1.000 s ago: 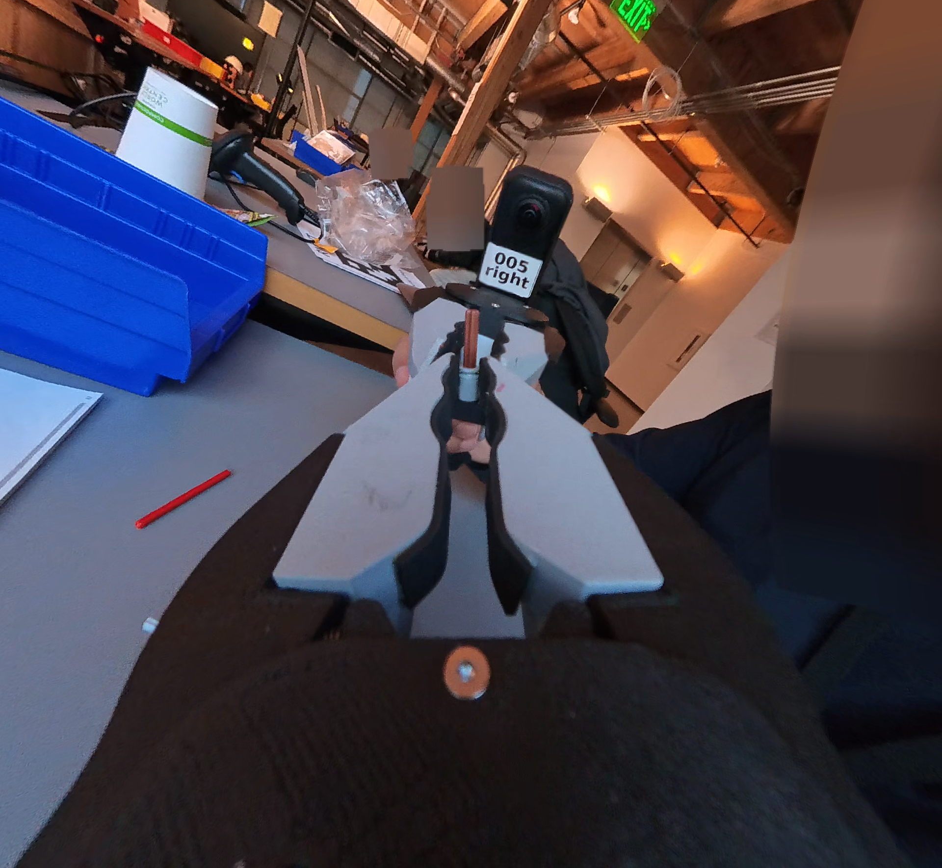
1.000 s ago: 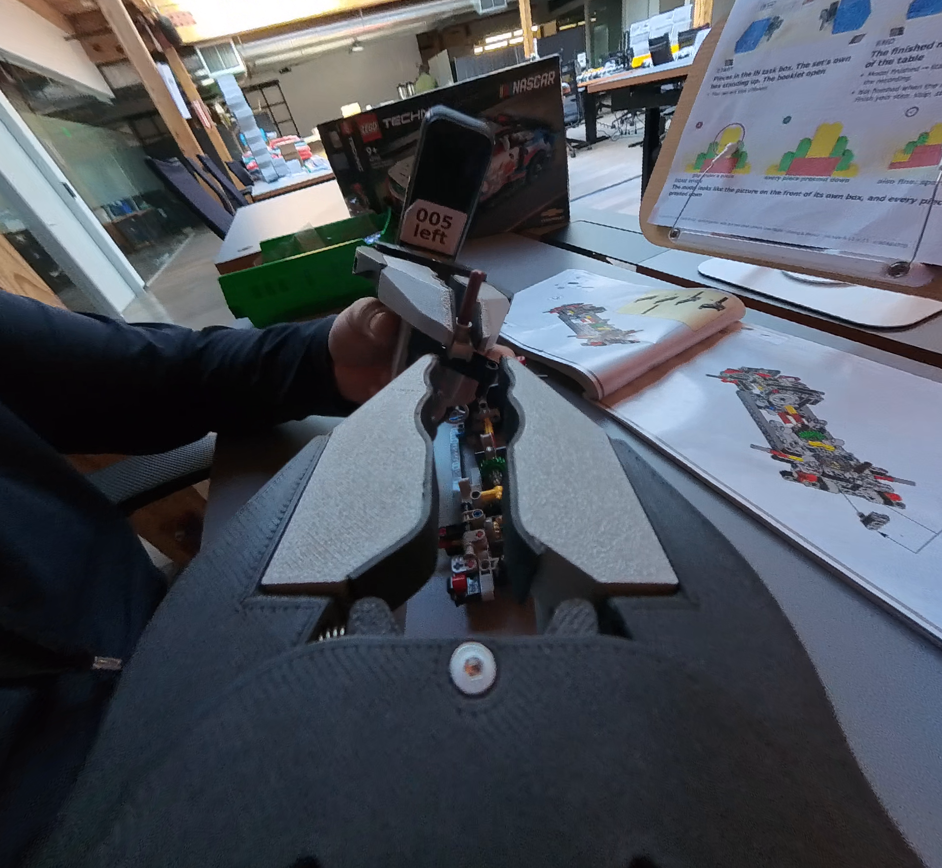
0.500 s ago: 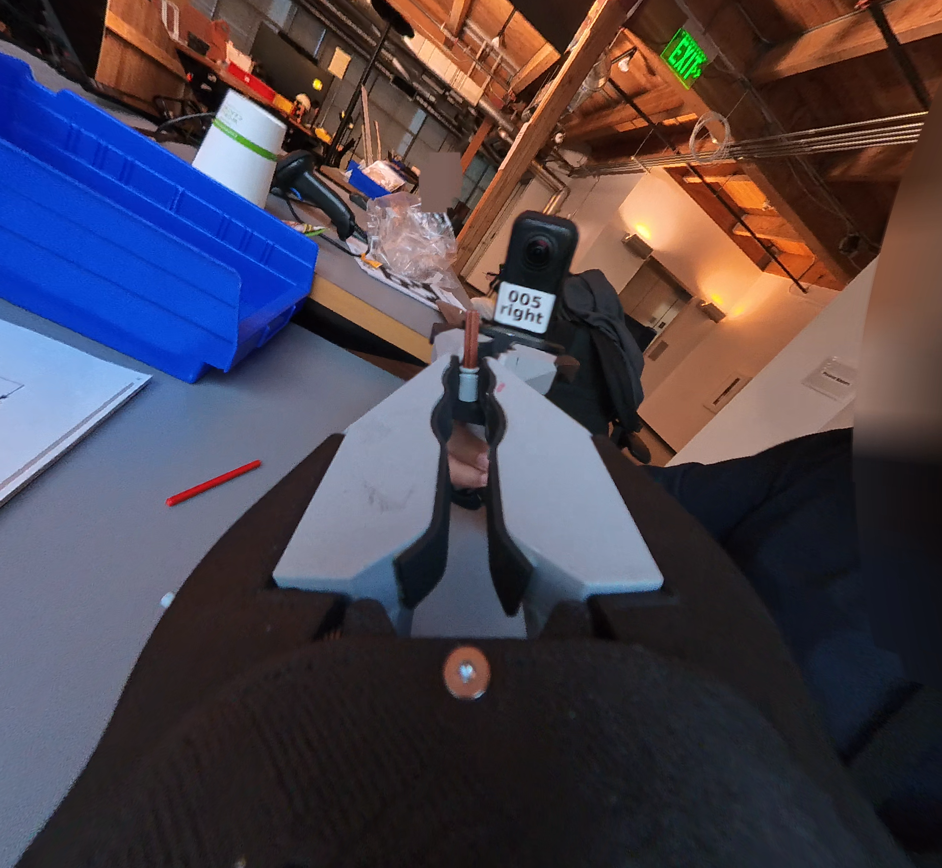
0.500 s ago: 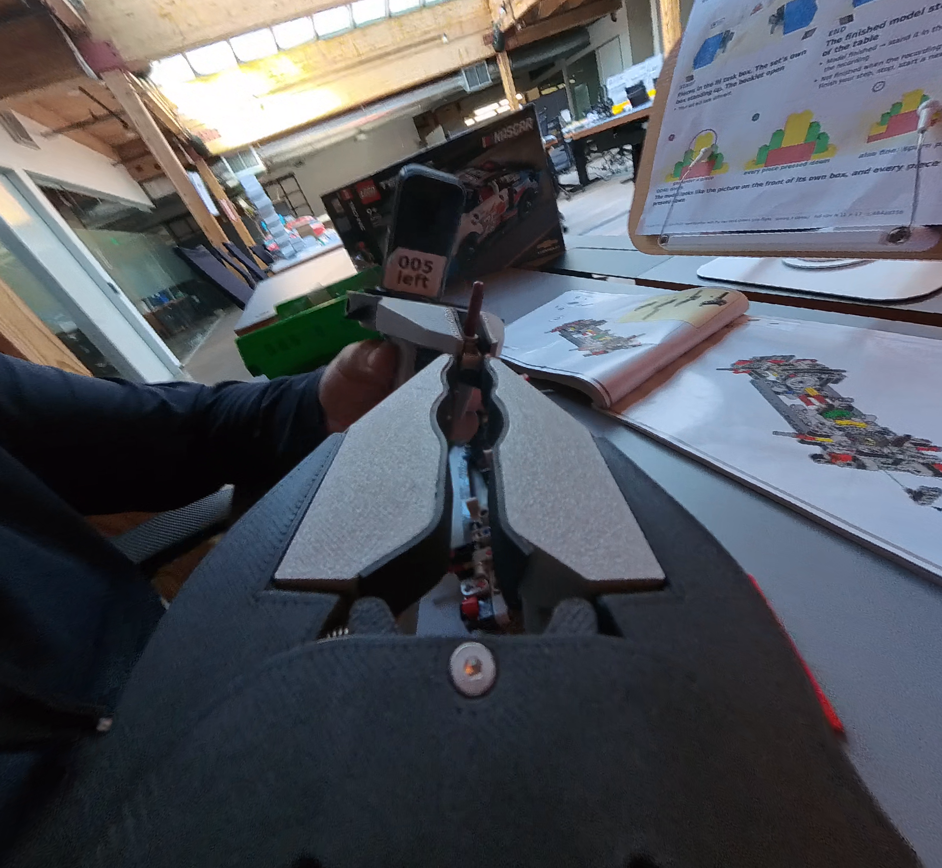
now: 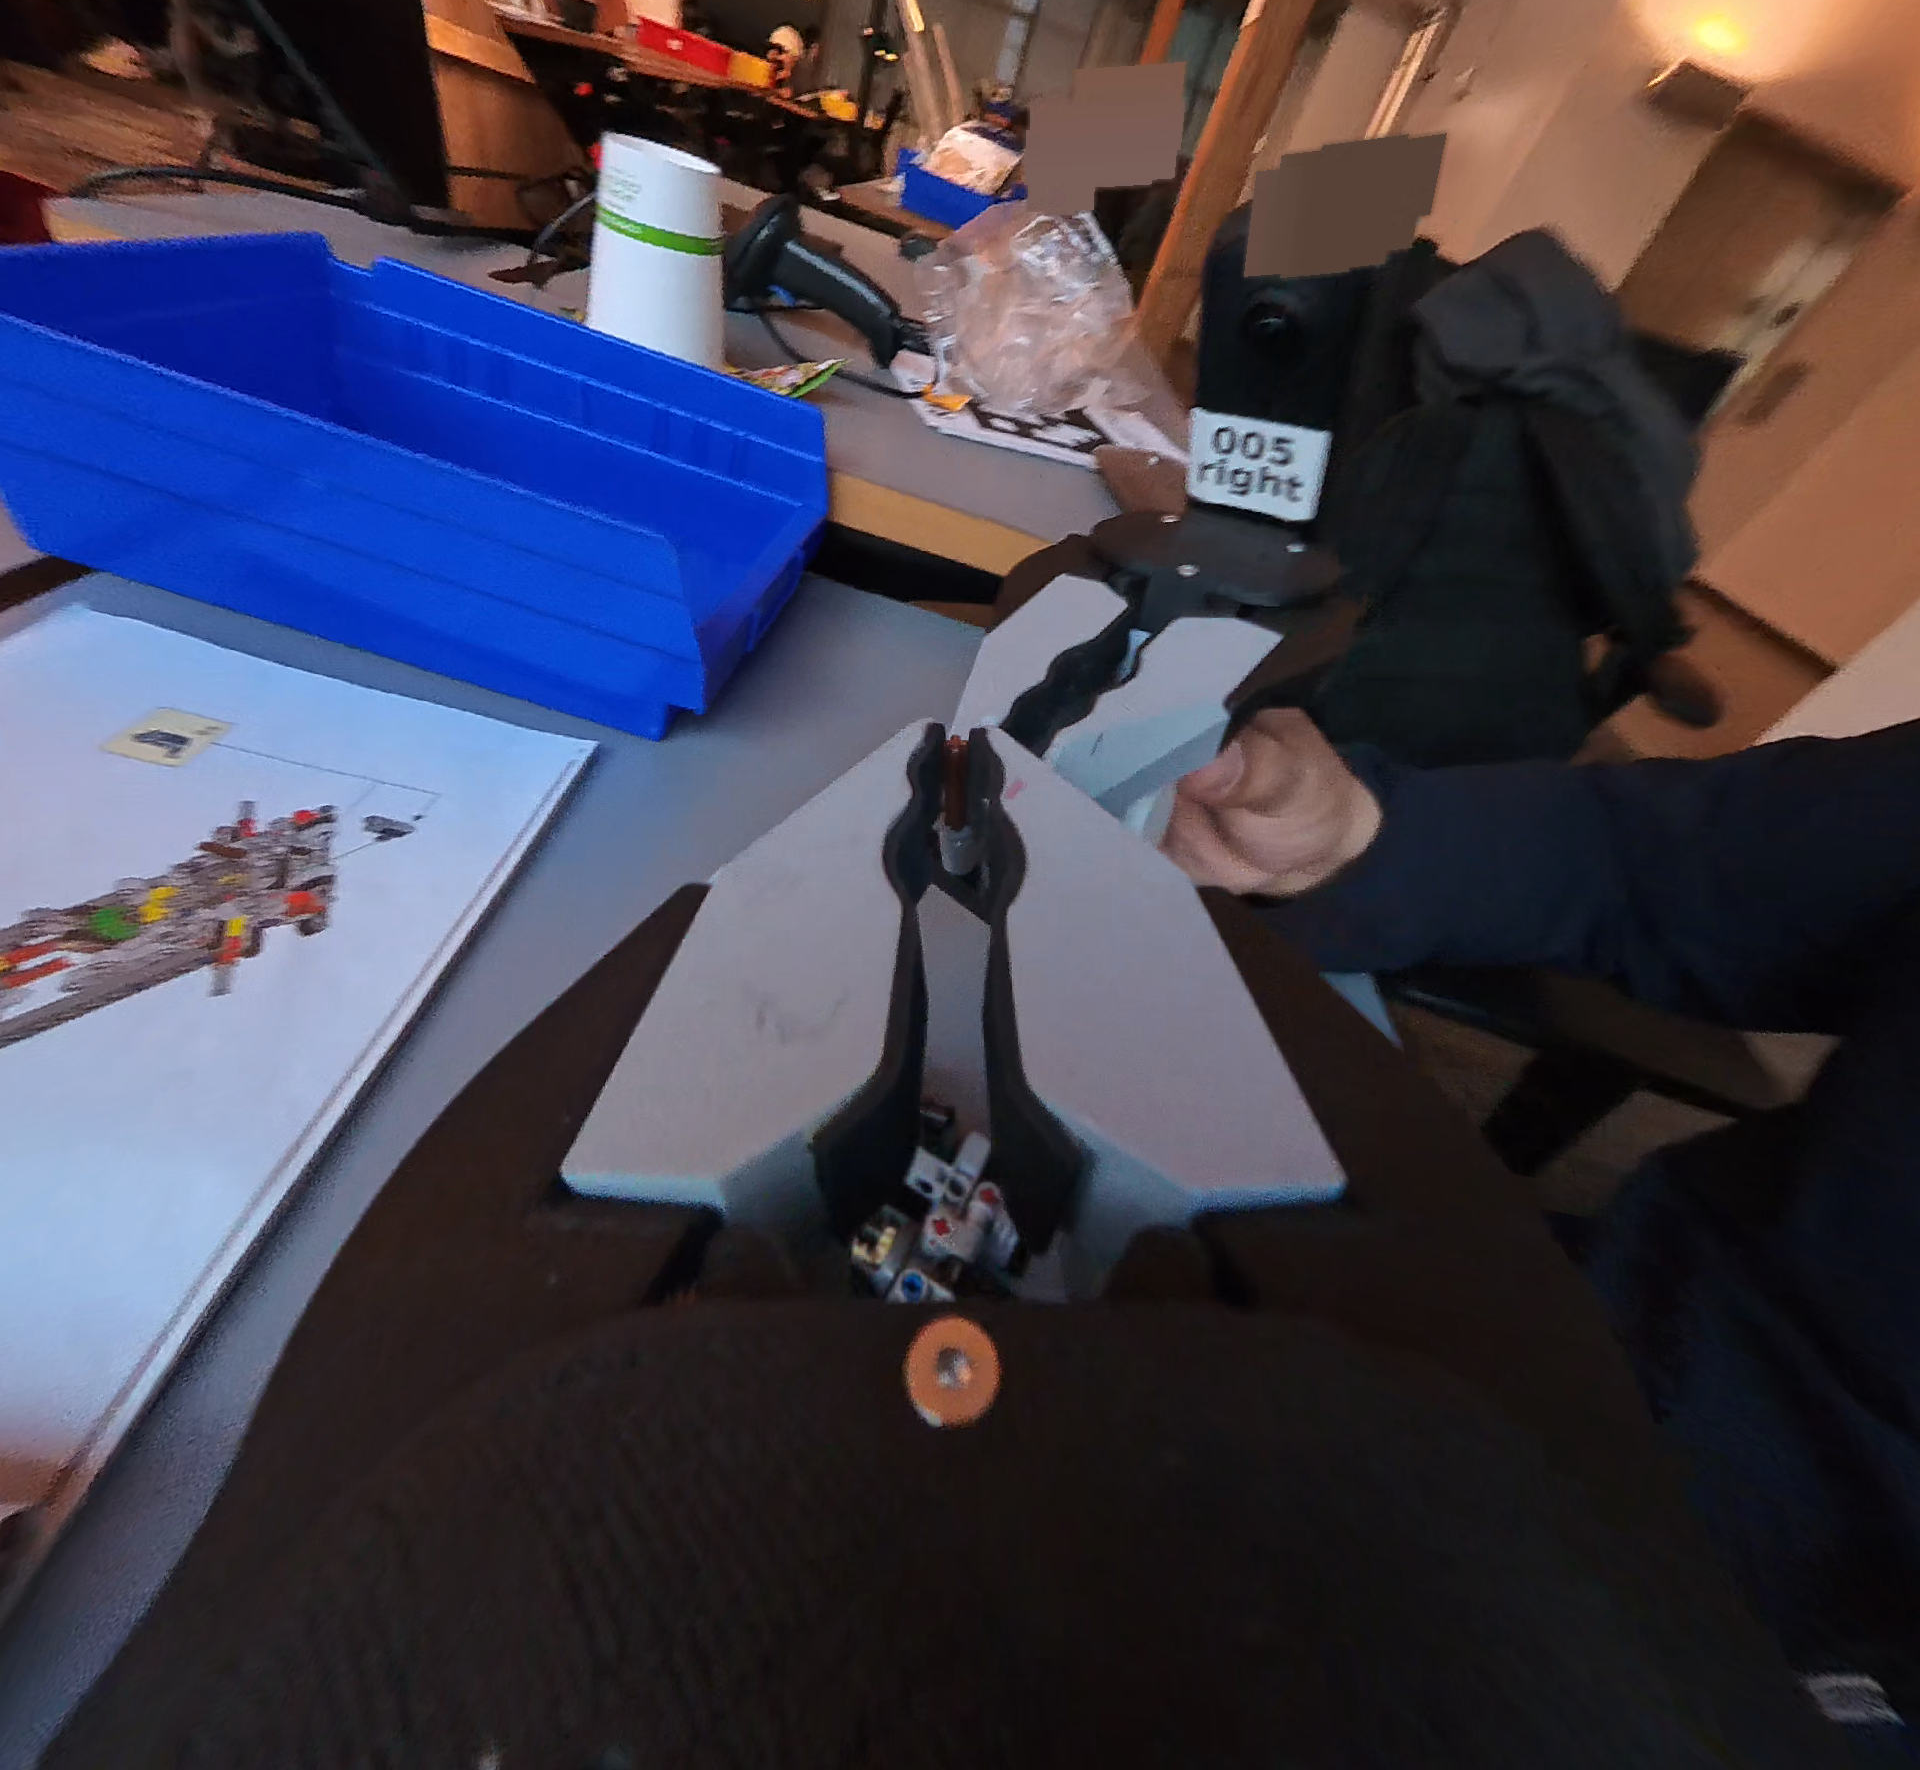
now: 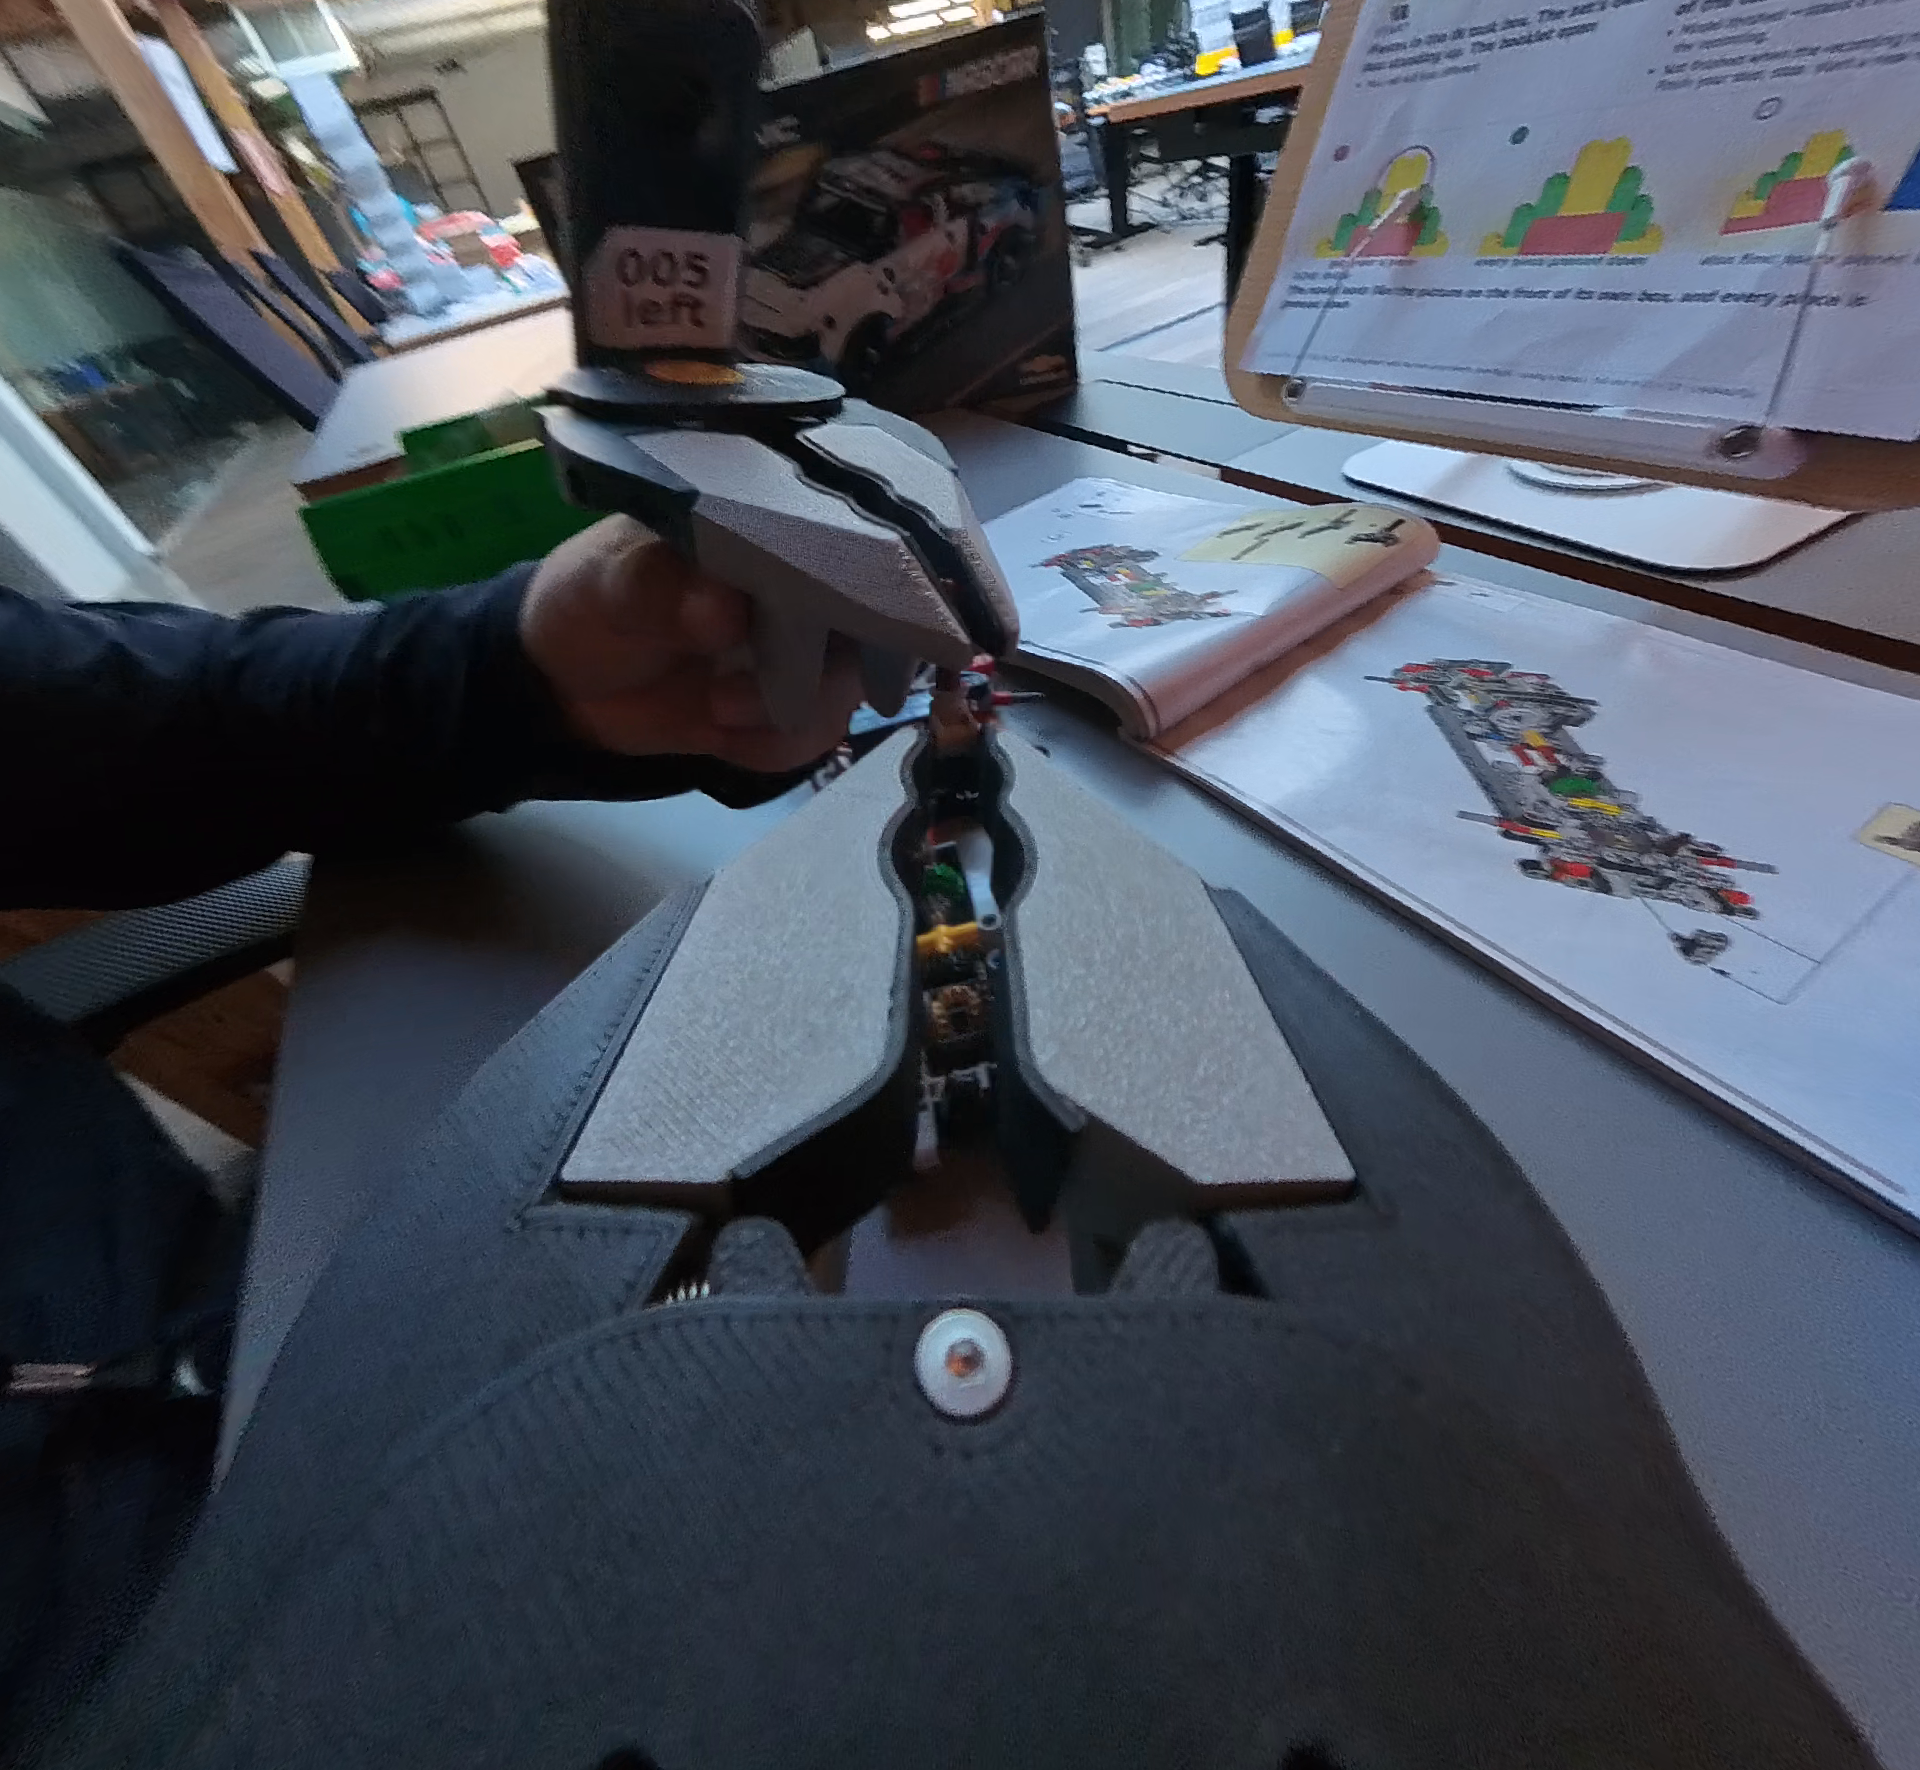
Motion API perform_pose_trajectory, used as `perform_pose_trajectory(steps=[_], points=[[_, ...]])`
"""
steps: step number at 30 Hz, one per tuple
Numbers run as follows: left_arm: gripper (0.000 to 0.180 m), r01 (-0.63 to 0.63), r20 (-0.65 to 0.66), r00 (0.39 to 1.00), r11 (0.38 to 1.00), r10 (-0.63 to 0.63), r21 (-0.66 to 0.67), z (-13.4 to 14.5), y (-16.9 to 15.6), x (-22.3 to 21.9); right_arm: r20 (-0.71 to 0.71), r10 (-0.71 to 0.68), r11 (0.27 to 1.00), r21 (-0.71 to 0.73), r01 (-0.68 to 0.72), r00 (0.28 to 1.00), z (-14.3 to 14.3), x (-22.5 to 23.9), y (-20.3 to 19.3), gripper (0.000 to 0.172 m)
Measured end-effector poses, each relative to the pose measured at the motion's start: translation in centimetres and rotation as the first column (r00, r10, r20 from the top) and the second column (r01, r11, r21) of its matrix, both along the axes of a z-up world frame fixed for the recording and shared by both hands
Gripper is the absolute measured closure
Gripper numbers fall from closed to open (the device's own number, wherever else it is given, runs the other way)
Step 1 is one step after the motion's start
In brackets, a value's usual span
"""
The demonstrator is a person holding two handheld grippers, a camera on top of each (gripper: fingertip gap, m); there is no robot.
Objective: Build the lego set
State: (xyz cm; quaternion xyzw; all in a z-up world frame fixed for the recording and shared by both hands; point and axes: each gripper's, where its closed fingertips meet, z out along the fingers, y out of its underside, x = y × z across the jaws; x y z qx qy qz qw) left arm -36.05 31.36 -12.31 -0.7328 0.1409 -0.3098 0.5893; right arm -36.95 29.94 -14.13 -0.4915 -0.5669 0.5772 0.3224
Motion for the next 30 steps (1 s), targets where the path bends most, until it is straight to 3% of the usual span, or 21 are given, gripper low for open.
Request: perform_pose_trajectory(steps=[2,5,7,11,30], points=[[0.179,-0.027,-0.009,1.000,1.000,0.027,-0.004,-0.2,0.2,-0.1,0.002,-0.053,0.995,0.086,0.052,0.999,-0.3,-0.2,0.1,0.165],[0.179,-0.031,0.029,0.999,0.999,0.031,-0.022,-0.3,0.3,0.0,-0.005,-0.090,0.976,0.197,0.090,0.996,-0.2,-0.5,-0.5,0.130],[0.179,-0.035,0.038,0.999,0.999,0.036,-0.035,-0.5,0.3,0.0,-0.009,-0.111,0.962,0.250,0.110,0.994,-0.2,-0.6,-0.9,0.120],[0.179,-0.053,0.044,0.998,0.998,0.054,-0.037,-0.3,0.3,-0.1,-0.004,-0.183,0.919,0.354,0.173,0.983,-0.6,-0.6,-0.6,0.143],[0.179,-0.084,-0.038,0.996,0.993,0.081,-0.086,-2.0,0.7,-0.2,0.067,-0.110,0.966,0.243,0.091,0.992,-2.2,-0.5,-0.3,0.146]])
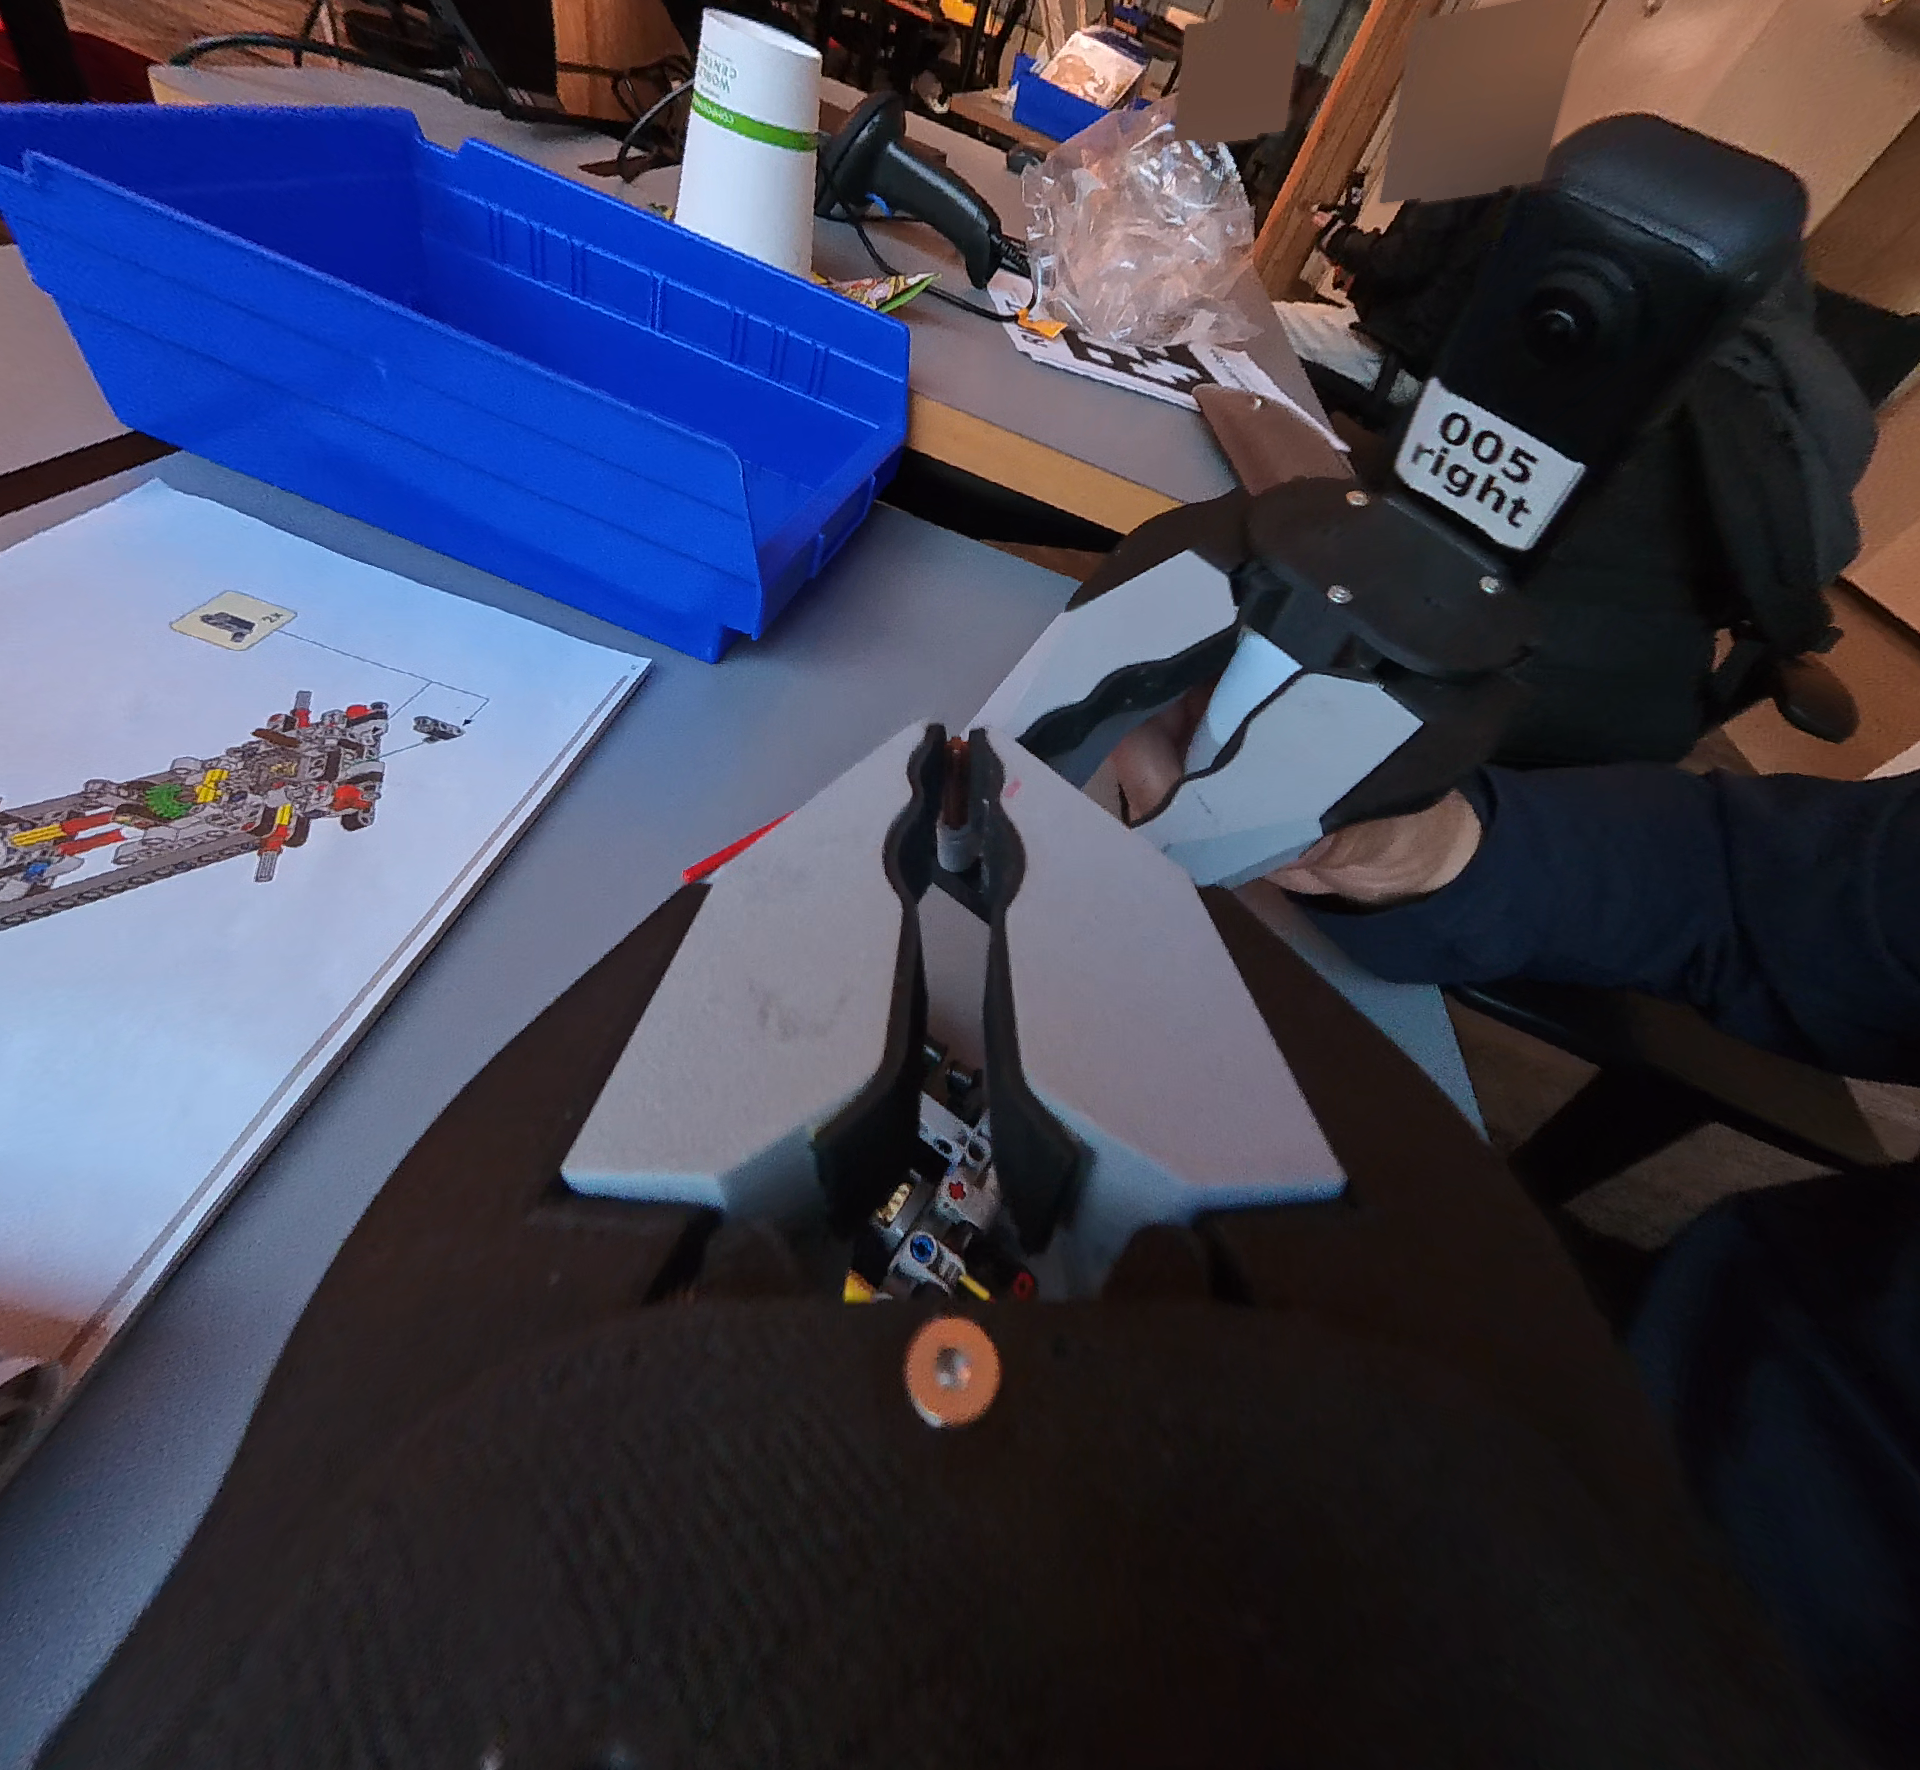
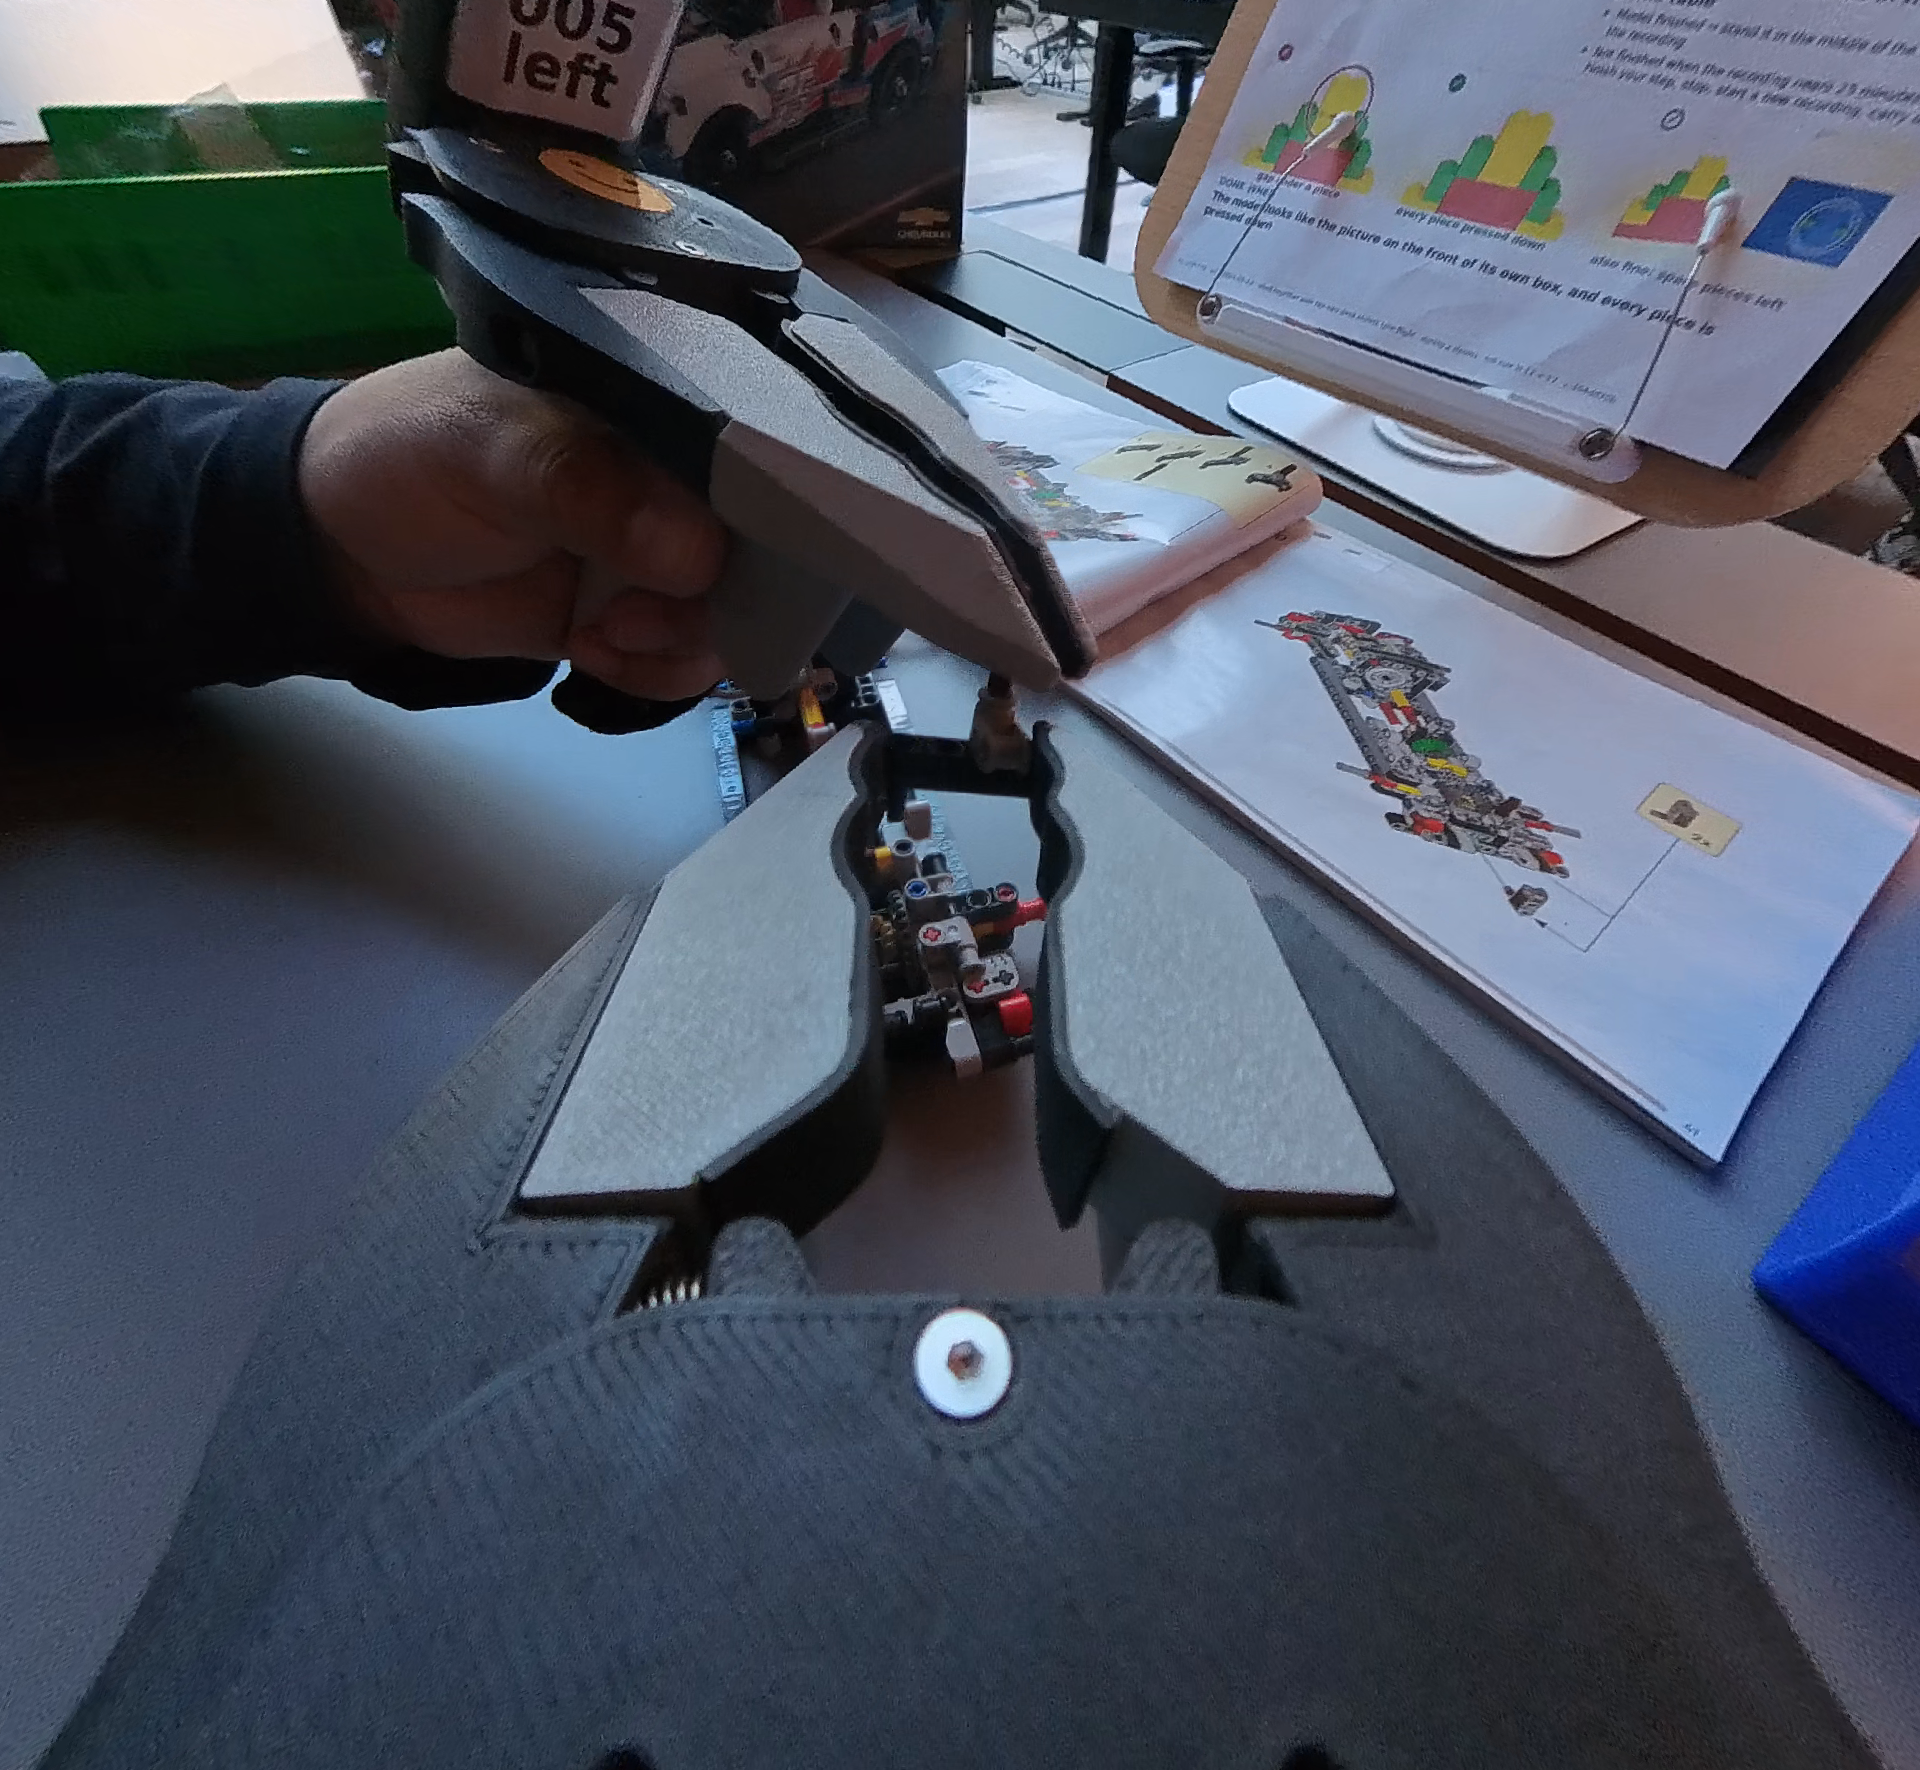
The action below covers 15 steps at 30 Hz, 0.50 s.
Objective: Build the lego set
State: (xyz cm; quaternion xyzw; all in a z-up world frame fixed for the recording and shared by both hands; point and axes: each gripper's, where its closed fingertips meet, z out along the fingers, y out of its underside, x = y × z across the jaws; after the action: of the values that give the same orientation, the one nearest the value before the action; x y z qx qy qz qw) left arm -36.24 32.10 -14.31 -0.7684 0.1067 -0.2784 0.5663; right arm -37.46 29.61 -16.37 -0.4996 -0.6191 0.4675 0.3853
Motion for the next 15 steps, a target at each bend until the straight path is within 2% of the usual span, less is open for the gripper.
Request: perform_pose_trajectory(steps=[9,15], points=[[0.180,0.009,-0.037,0.999,0.999,-0.010,-0.038,-1.2,0.1,0.5,0.020,0.047,0.998,-0.047,-0.046,0.999,-1.1,0.5,-0.1,0.147],[0.180,0.022,-0.056,0.998,0.999,-0.025,-0.048,-1.8,-0.1,1.1,-0.012,0.150,0.971,-0.185,-0.149,0.989,-0.7,1.7,0.0,0.153]])
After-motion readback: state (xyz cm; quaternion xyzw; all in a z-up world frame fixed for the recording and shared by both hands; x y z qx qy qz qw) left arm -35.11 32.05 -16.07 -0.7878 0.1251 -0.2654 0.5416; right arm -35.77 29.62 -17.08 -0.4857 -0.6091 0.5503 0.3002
